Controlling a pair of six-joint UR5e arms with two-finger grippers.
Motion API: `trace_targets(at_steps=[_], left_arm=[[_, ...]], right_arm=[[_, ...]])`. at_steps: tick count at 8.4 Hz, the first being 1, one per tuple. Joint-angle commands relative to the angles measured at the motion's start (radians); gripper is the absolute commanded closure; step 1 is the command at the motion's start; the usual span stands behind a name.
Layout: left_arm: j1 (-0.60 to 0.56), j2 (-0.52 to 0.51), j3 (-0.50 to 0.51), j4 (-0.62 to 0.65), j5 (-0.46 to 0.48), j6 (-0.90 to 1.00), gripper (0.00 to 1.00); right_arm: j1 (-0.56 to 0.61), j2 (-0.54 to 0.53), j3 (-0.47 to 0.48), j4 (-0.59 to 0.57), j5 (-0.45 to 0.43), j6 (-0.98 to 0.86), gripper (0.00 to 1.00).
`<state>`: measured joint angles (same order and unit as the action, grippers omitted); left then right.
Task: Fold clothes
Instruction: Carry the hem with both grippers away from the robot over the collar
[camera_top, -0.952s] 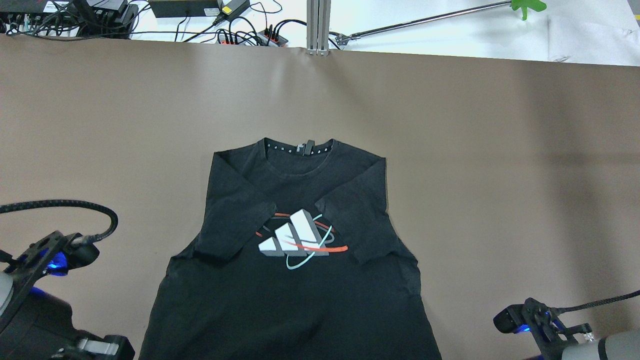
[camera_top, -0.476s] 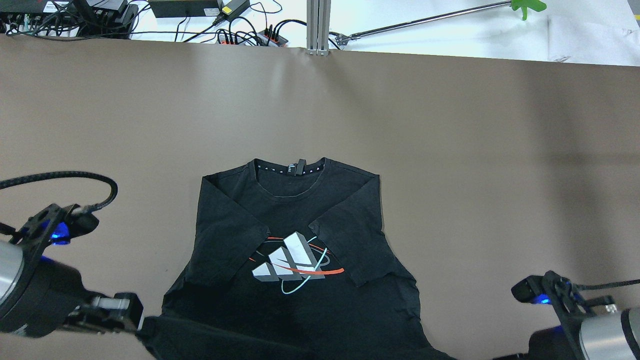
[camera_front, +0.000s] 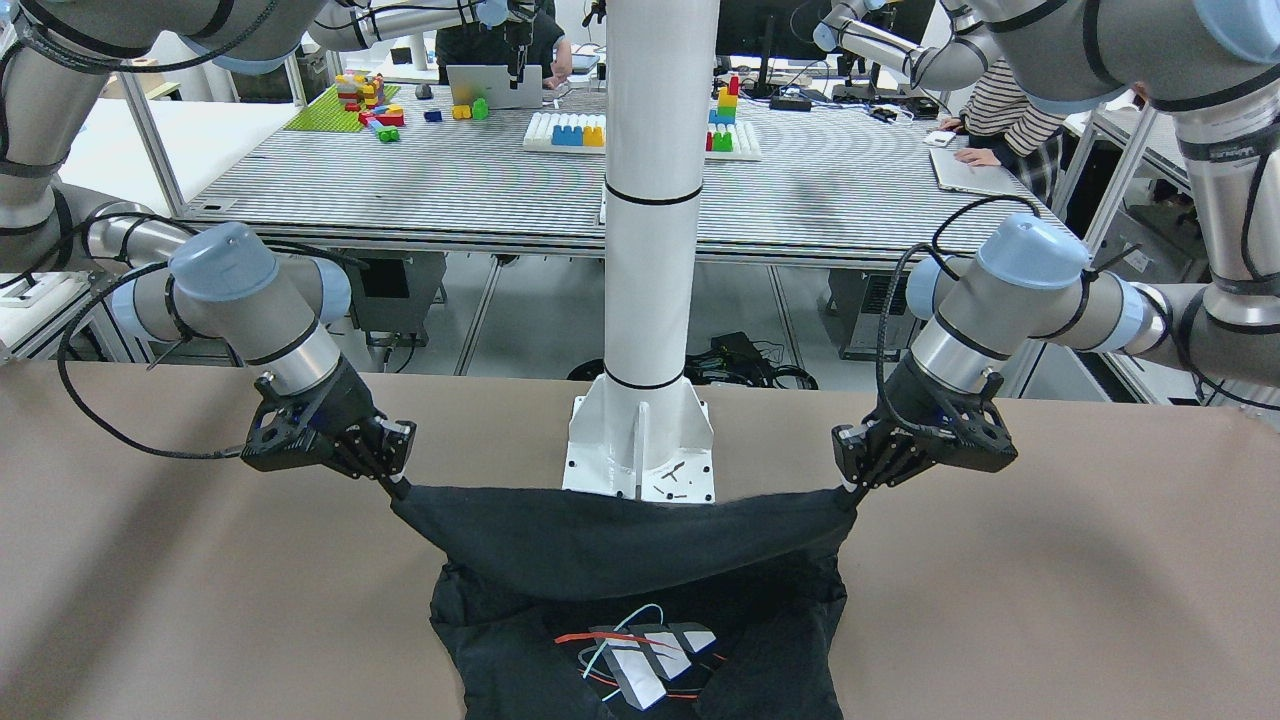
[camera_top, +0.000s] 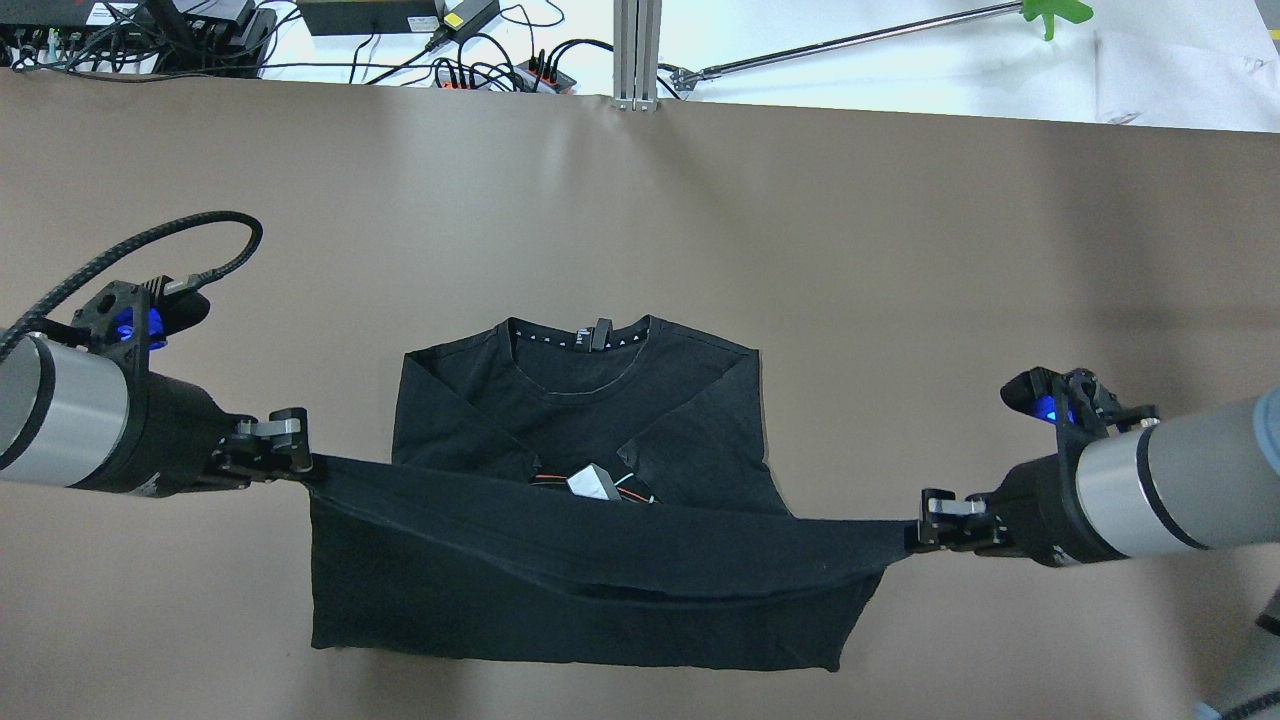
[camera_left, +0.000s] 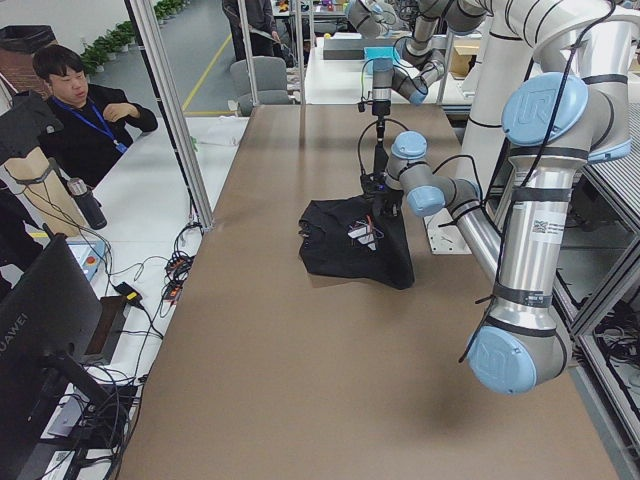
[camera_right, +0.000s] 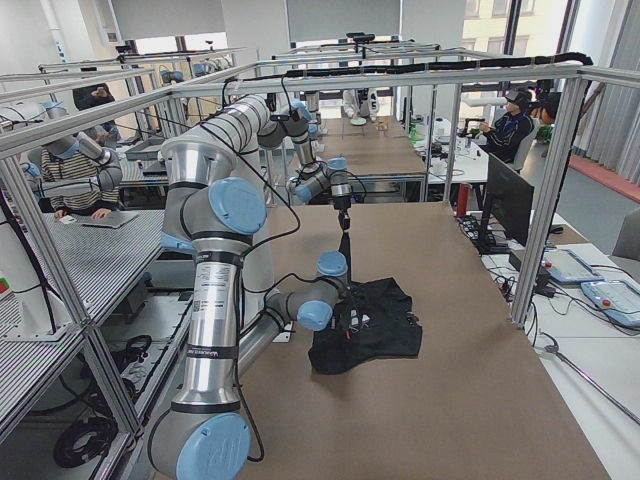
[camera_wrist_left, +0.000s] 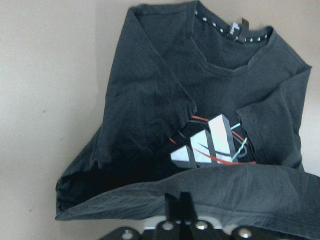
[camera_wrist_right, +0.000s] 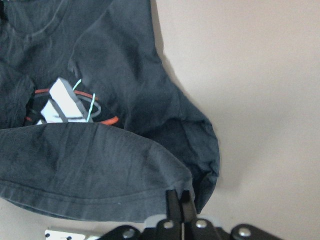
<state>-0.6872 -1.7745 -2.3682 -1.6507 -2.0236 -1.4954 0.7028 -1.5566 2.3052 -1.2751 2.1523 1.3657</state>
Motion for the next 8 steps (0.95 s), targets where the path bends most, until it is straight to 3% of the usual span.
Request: trace_targets(at_steps=[1,5,8], left_arm=[[-0.046,-0.060,0.111,0.000,0.106,0.000,1.00],[-0.064,-0.176,0.327,0.000,0.178,0.035,1.00],[-0.074,-0.206,0.438,-0.004,0.178,0.115,1.00]], right_arm=[[0.089,0.133,-0.153,-0.013,-0.003,-0.014,1.00],[0.096,0.249,-0.320,-0.023,-0.103,-0.105,1.00],[0.101,0.340,-0.475,-0.018,-0.150,-0.168,1.00]])
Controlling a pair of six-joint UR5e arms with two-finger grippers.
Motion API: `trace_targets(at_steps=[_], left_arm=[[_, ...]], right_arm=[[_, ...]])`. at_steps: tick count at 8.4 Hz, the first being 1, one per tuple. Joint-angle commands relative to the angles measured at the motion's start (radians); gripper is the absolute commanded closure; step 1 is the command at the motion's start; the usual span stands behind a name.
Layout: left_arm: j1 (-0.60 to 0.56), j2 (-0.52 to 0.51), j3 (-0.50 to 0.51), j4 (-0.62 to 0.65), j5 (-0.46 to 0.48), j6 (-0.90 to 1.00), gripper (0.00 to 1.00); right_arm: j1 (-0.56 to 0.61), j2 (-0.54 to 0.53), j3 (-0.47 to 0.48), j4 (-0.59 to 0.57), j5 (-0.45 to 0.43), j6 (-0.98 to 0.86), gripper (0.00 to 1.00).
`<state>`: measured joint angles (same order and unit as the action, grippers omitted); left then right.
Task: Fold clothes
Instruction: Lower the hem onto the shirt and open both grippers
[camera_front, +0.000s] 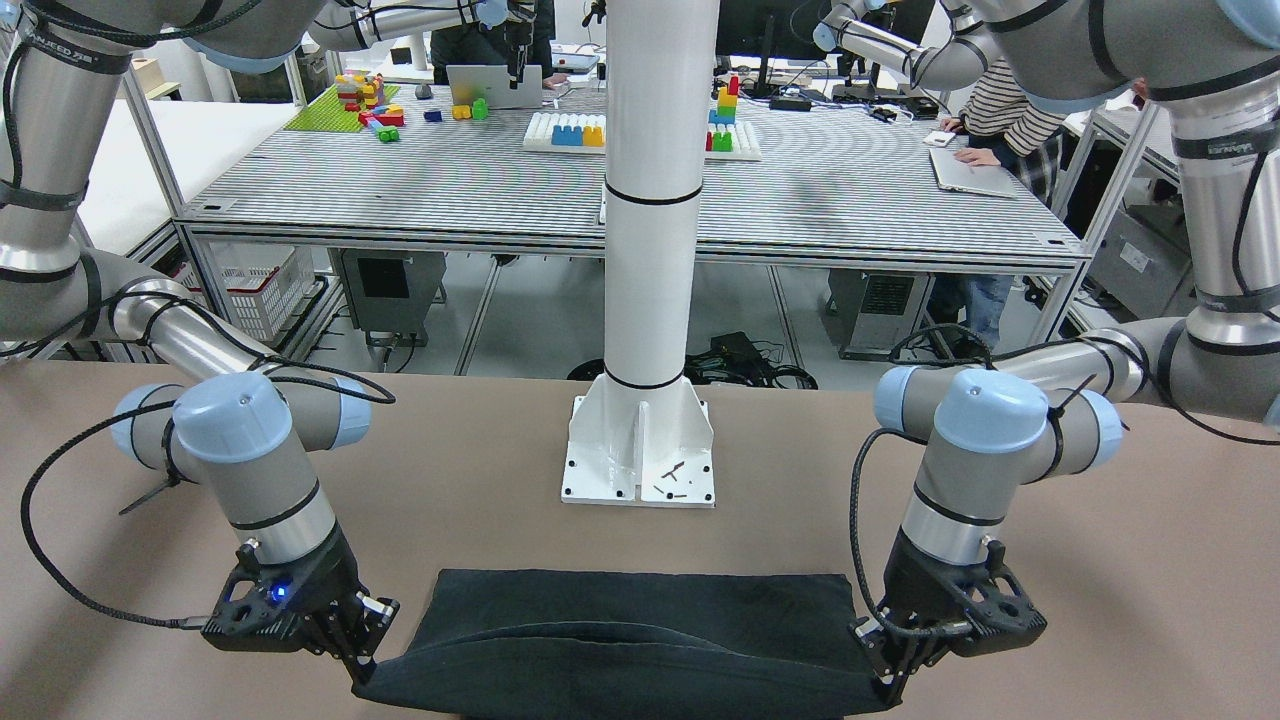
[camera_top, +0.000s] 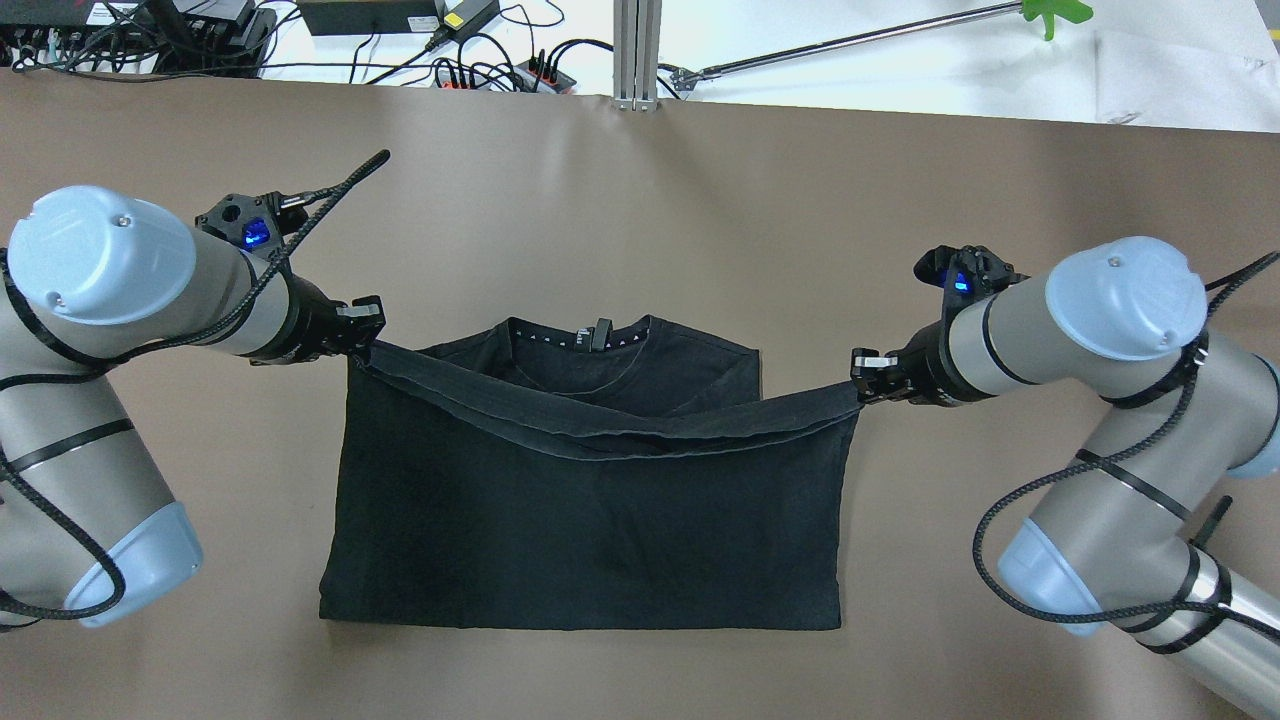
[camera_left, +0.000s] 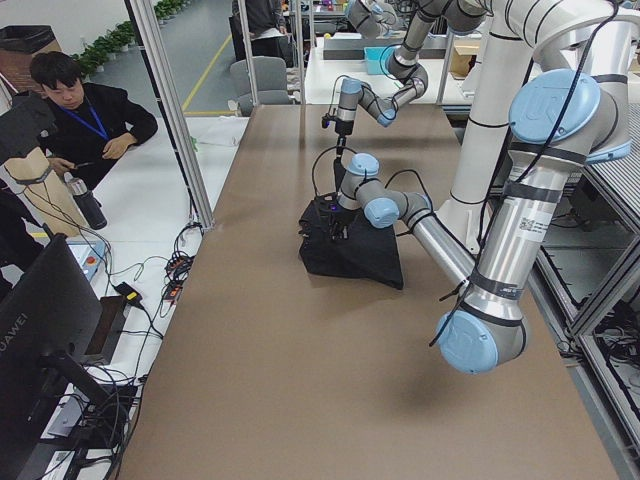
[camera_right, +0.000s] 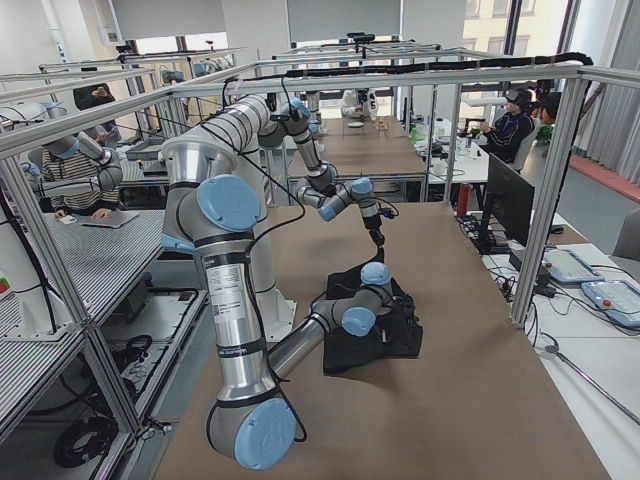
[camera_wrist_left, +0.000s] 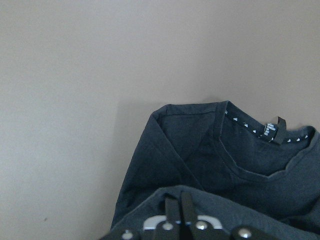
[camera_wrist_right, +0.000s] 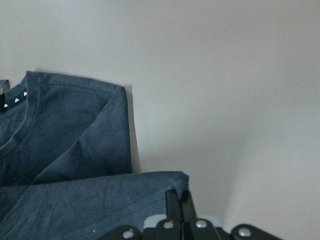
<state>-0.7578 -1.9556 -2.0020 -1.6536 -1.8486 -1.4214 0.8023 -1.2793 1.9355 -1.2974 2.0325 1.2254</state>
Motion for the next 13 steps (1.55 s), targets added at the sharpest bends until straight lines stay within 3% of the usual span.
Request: trace_targets(at_steps=[1,3,4,5,6,8,10,11,13], left_arm=[[0.000,-0.038,0.112,-0.006,0.011,0.042,1.00],[-0.006,-0.052,0.223,-0.136,0.014,0.099,0.99],[-0.008,-0.051,0.256,-0.185,0.014,0.119,0.74],[-0.015,-0.052,0.264,-0.195,0.015,0.168,0.06],[-0.041,-0.051,0.247,-0.196,0.000,0.185,0.05],[-0.119,-0.037,0.207,-0.195,-0.163,0.217,0.05],[-0.115,0.109,0.058,-0.207,-0.224,0.251,0.05],[-0.059,0.206,0.005,-0.275,-0.222,0.251,0.05],[0.059,0.347,0.012,-0.476,-0.198,0.246,0.05]], right_arm=[[0.002,0.093,-0.171,0.009,-0.038,-0.068,1.00],[0.000,0.104,-0.217,0.012,-0.040,-0.136,0.96],[0.002,0.104,-0.217,0.013,-0.040,-0.144,0.39],[0.006,0.112,-0.205,0.024,-0.031,-0.171,0.06],[0.026,0.112,-0.175,0.009,-0.026,-0.173,0.06],[0.054,0.110,-0.150,0.006,0.033,-0.175,0.06],[0.052,0.098,-0.133,0.009,0.034,-0.181,0.06],[0.051,0.089,-0.133,0.012,0.032,-0.181,0.06],[0.046,0.083,-0.135,0.018,0.028,-0.182,0.06]])
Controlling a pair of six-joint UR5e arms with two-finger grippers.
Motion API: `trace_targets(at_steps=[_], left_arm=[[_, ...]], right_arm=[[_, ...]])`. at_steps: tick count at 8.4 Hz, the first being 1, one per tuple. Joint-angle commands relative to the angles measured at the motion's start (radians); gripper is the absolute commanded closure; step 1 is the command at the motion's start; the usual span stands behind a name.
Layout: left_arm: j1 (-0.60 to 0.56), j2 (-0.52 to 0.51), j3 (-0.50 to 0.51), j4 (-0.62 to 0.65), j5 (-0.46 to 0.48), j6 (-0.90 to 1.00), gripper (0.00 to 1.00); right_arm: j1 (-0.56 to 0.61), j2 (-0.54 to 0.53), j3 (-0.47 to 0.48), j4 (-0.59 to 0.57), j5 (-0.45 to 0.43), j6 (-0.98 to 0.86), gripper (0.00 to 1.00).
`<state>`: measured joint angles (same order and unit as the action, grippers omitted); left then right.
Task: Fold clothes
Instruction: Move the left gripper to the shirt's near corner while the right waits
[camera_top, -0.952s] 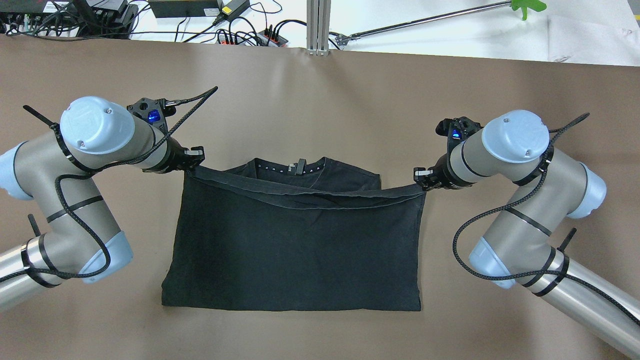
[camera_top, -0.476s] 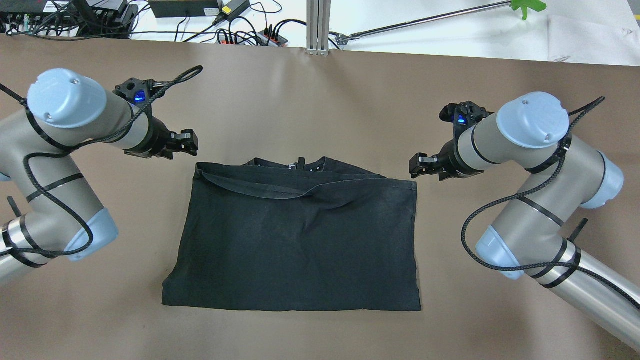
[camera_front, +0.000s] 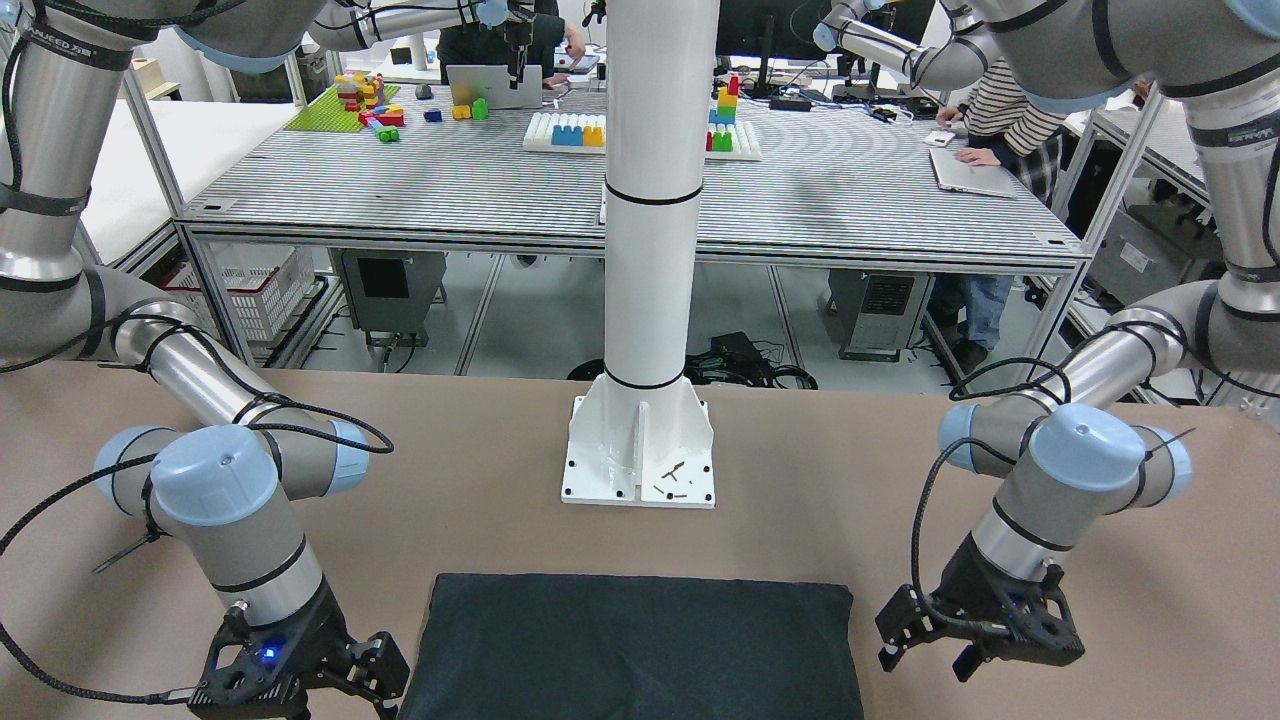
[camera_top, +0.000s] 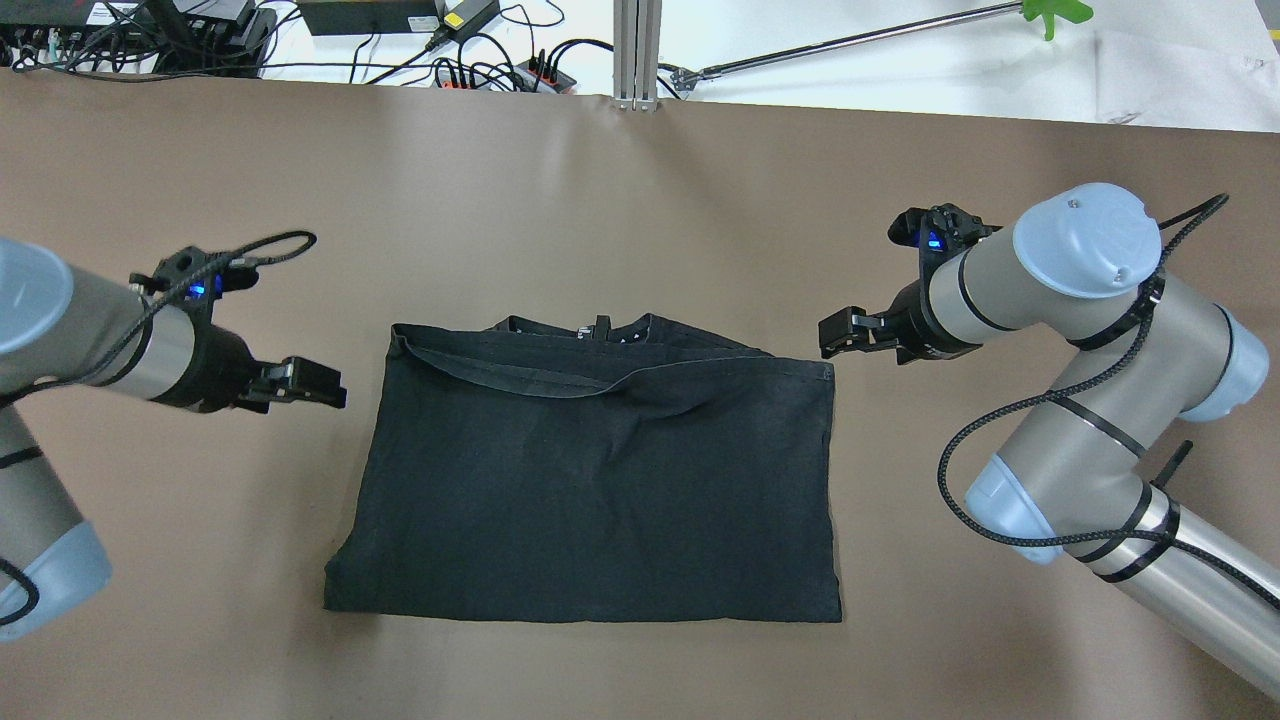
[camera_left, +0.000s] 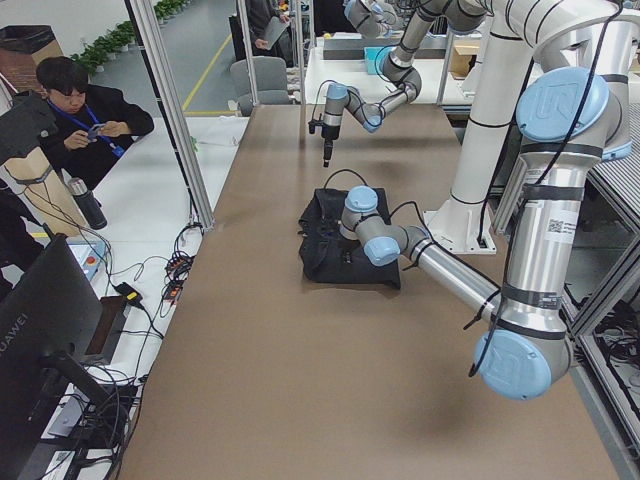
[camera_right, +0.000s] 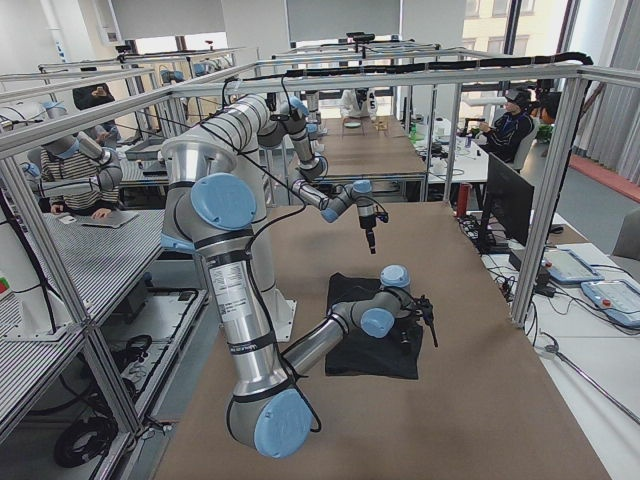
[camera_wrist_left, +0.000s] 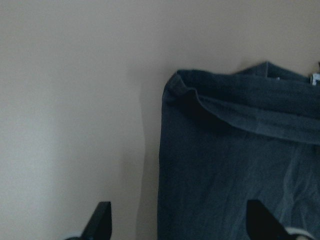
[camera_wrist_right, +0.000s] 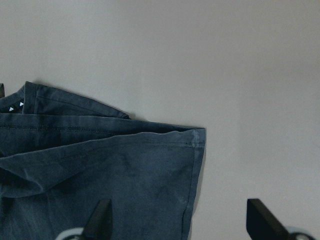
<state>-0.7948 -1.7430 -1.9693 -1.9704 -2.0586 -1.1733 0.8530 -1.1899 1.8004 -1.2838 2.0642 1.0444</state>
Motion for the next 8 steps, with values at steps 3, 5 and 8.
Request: trace_targets(at_steps=[3,5,8], left_arm=[[0.241,0.154,0.015,-0.179,0.110,-0.028,0.06],[0.295,0.148,0.099,-0.287,0.153,-0.035,0.06],[0.307,0.137,0.132,-0.374,0.156,-0.078,0.06]], right_arm=[[-0.009,-0.008,0.001,0.006,-0.021,-0.001,0.06],[-0.011,-0.013,0.001,0.006,-0.026,-0.001,0.06],[-0.012,-0.014,0.000,0.006,-0.027,-0.001,0.06]])
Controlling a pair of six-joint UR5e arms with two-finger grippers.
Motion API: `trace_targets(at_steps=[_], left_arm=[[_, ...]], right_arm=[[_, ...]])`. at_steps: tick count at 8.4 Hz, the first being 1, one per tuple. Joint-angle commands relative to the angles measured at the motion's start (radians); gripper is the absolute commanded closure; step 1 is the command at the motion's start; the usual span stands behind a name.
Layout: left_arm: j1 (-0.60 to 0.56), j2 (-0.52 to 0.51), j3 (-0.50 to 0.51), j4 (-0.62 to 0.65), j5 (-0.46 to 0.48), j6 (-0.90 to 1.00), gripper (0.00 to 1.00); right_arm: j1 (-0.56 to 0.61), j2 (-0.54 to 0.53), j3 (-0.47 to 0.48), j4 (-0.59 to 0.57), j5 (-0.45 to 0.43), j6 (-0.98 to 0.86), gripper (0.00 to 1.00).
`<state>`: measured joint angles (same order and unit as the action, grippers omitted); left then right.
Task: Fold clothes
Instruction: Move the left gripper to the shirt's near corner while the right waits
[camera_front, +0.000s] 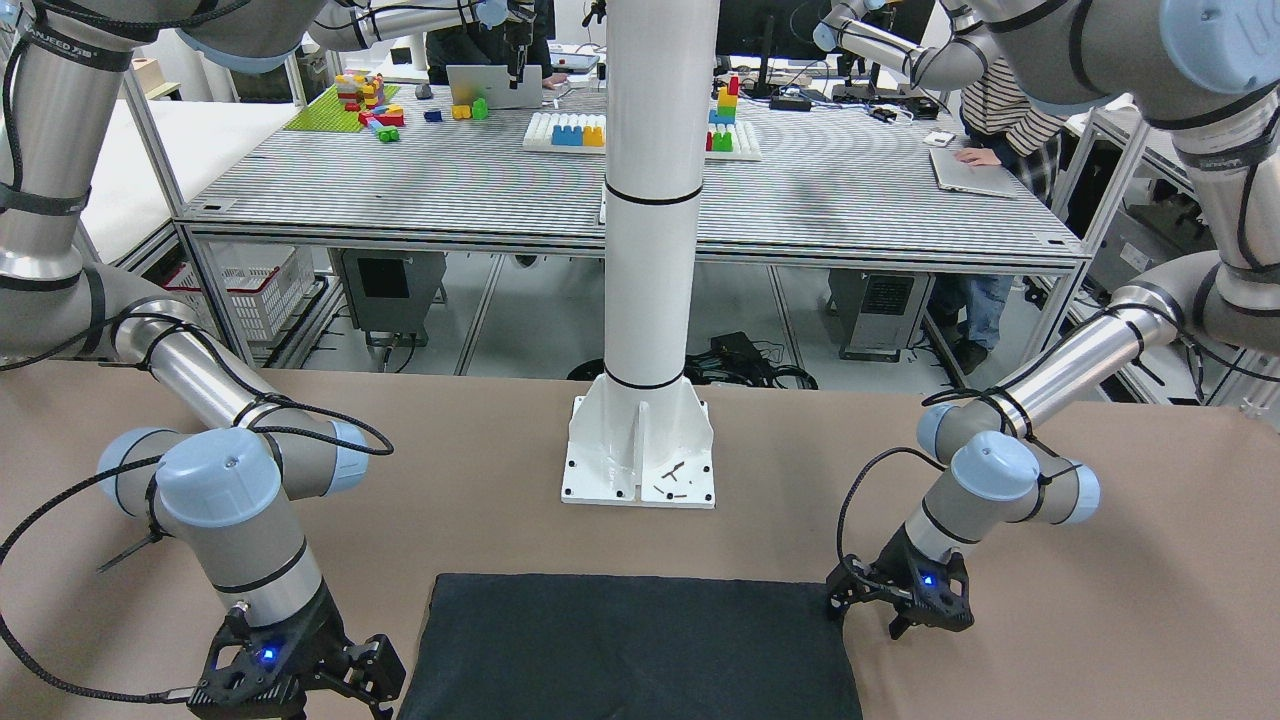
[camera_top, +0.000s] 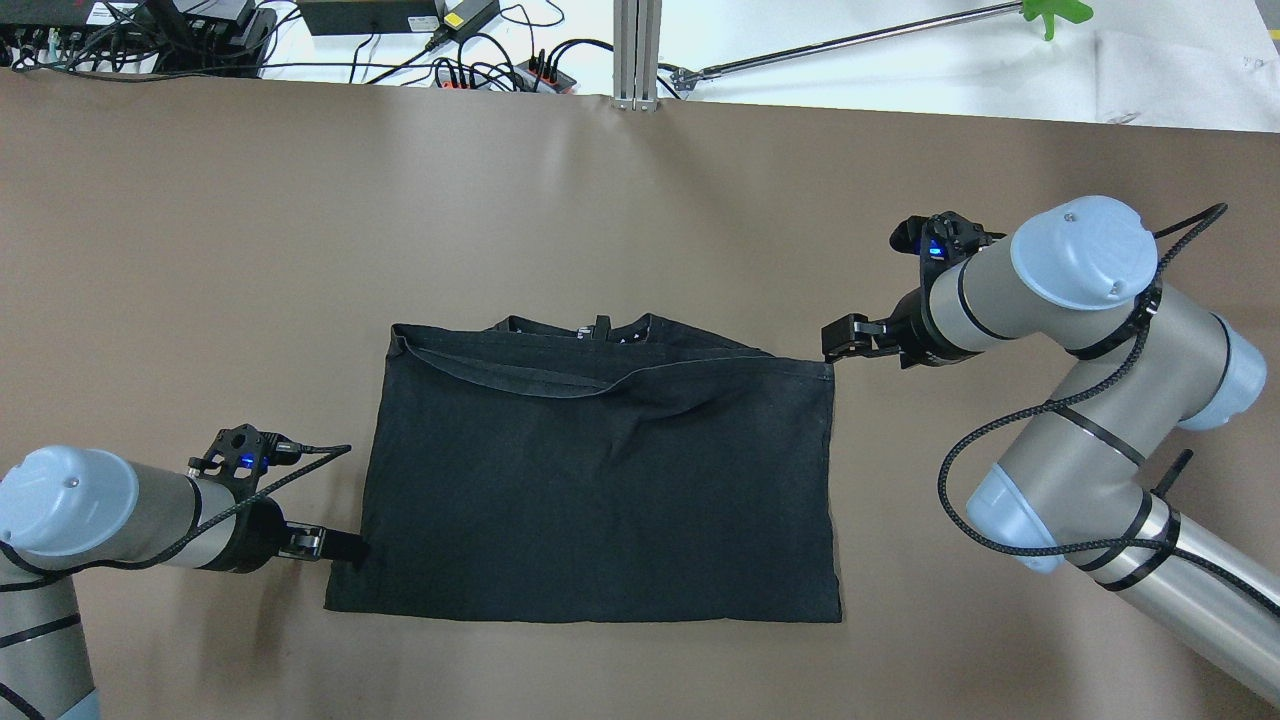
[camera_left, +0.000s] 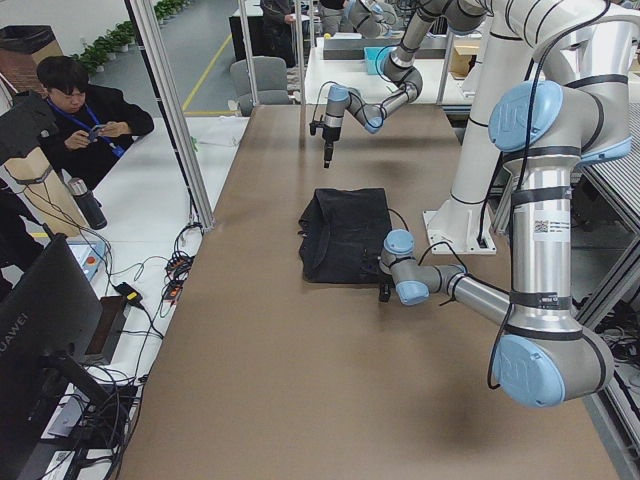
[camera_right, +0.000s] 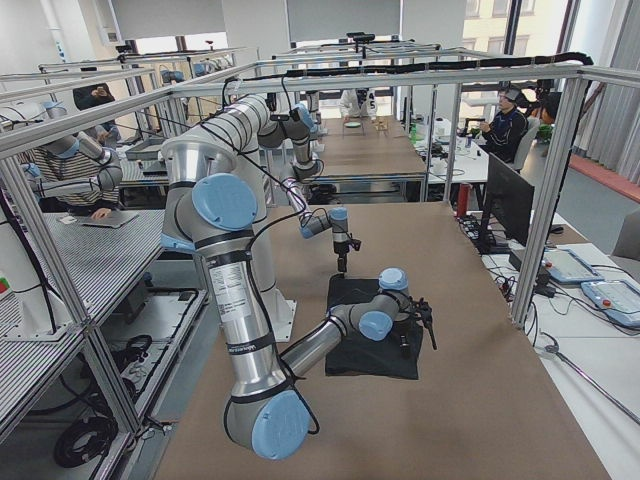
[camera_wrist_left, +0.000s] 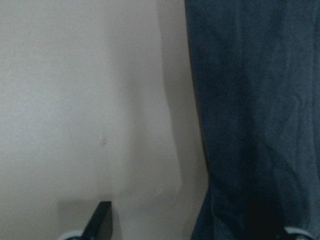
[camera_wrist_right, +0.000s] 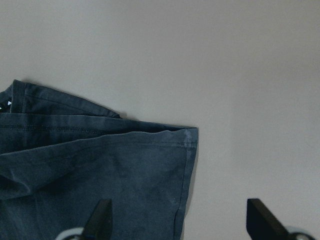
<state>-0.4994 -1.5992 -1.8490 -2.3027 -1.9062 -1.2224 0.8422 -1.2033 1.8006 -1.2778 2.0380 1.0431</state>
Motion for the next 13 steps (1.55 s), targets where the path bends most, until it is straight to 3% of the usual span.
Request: trace_targets(at_steps=[1,7,9,13], left_arm=[[0.039,-0.021,0.013,-0.041,0.006,-0.043,0.06],[0.026,-0.028,-0.019,-0.043,-0.019,-0.049,0.06],[-0.028,-0.028,-0.018,-0.043,-0.106,-0.034,0.06],[0.036,-0.022,-0.013,-0.046,-0.039,-0.038,0.06]], right_arm=[[-0.002,-0.001,0.000,0.000,-0.001,0.000,0.06],[-0.005,0.002,-0.007,0.000,-0.002,0.000,0.06],[-0.005,0.002,-0.007,0.000,-0.002,0.000,0.06],[-0.017,0.002,-0.009,-0.001,-0.036,0.000,0.06]])
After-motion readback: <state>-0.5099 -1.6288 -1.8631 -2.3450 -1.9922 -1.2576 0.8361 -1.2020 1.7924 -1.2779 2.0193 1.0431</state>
